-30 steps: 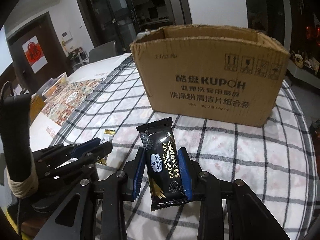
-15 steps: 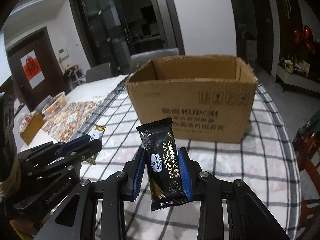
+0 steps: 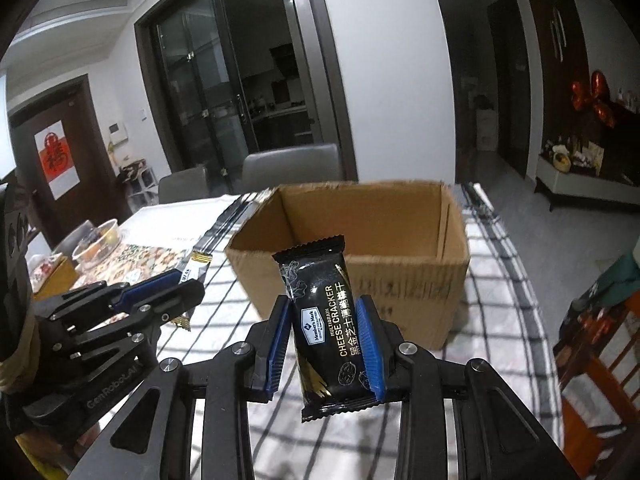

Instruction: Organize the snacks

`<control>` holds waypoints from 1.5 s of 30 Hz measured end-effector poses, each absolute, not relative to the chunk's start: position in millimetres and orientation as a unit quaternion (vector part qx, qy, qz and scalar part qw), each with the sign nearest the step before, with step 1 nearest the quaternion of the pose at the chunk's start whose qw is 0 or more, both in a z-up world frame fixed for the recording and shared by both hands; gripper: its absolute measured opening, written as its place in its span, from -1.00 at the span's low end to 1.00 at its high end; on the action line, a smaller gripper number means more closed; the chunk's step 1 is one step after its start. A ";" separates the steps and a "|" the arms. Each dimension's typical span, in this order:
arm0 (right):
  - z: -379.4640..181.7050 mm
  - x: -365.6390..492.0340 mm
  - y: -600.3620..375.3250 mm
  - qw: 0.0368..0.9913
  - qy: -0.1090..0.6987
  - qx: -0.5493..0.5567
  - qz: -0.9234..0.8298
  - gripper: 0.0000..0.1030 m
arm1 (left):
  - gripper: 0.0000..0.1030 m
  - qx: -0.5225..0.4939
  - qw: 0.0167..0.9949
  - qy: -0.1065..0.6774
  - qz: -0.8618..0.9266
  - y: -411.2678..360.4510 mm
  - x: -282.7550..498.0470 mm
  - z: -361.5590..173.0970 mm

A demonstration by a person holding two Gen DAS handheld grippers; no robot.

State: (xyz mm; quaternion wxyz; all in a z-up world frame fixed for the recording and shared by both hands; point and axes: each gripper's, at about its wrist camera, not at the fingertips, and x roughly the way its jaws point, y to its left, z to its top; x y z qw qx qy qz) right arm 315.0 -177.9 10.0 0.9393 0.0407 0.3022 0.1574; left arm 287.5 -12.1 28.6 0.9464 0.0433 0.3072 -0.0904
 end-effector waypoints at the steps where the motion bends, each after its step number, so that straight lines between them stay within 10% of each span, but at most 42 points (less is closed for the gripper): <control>1: 14.0 319.2 -178.5 0.941 0.298 0.039 0.155 -0.33 | -0.63 0.047 0.947 0.304 -0.091 -13.0 291.3 31.4; 22: 34.0 417.1 -188.5 0.950 0.278 0.015 0.142 -0.32 | -0.60 0.077 0.947 0.293 -0.110 -32.1 395.9 44.2; 45: 40.5 326.8 -204.8 0.958 0.275 0.009 0.077 0.33 | 0.56 0.061 0.961 0.267 -0.036 -10.8 297.4 59.7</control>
